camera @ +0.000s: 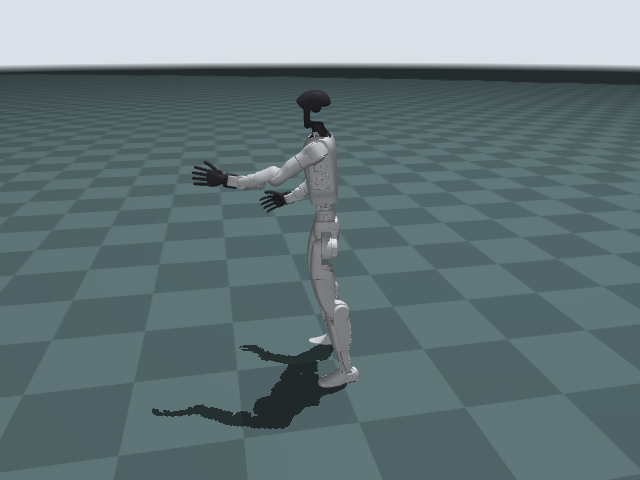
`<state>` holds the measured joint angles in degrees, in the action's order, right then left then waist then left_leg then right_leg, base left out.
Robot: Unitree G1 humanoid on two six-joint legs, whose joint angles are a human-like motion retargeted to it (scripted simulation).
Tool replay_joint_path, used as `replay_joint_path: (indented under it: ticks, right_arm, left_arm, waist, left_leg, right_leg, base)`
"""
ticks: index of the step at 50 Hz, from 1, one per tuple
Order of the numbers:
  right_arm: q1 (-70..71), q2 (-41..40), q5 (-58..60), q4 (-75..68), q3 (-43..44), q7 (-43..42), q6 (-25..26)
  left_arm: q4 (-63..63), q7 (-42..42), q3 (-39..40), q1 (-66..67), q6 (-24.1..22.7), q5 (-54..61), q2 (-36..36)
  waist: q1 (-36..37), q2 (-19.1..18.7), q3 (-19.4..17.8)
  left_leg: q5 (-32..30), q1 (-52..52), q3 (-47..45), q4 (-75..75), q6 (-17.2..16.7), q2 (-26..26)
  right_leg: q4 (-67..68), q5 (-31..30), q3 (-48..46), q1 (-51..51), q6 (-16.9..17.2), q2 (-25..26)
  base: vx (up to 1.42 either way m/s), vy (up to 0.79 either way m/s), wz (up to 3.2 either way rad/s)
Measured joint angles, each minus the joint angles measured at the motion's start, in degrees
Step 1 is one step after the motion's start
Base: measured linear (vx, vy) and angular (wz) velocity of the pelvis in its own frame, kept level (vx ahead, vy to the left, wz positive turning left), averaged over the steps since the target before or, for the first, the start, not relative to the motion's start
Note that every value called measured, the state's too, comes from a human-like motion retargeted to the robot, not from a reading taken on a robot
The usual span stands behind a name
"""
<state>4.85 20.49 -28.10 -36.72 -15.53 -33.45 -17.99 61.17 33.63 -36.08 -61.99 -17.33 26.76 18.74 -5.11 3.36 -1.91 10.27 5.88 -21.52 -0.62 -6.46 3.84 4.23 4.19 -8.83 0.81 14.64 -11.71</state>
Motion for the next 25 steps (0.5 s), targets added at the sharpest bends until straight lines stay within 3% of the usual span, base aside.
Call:
replay_joint_path:
  ticks: [6,11,18,25]
  right_arm:
    - [-0.83,-5.84,-23.51,-10.49,5.75,3.77,-2.17]
    - [1.00,-8.06,-40.96,-24.23,14.11,8.14,0.98]
    - [4.42,-4.65,-49.75,-34.56,25.76,10.62,3.51]
    - [7.98,3.01,-54.93,-29.13,32.80,8.88,-4.31]
  left_arm:
    - [0.10,-1.01,-0.17,0.17,0.27,2.67,0.09]
    - [0.22,-2.51,-0.42,0.29,1.21,4.89,1.04]
    - [-0.52,-4.59,-0.98,1.55,2.11,5.38,2.98]
    - [-0.94,-4.31,-1.56,2.62,1.43,5.53,4.55]
  waist:
    - [-0.66,-0.60,0.04]
    - [-1.77,-1.19,0.15]
    - [-3.37,-1.91,0.41]
    - [-4.27,-2.19,1.16]
  left_leg:
    - [0.06,0.09,-0.45,0.00,0.02,0.17]
    - [0.15,0.19,-0.83,0.05,-0.06,0.24]
    - [0.31,0.44,-1.24,0.15,-0.16,0.19]
    - [0.49,0.75,-1.60,0.23,-0.62,0.09]
  right_leg:
    - [-0.07,-0.08,0.43,0.16,-0.23,0.24]
    - [-0.13,-0.15,0.78,0.23,-0.33,0.35]
    - [-0.21,-0.21,1.16,0.14,-0.24,0.32]
    - [-0.24,-0.24,1.40,-0.06,0.24,0.22]
  base:
    - [0.00,0.00,0.00]
    - [0.00,0.00,0.00]
    - [0.00,0.00,0.00]
    - [0.00,0.00,0.00]
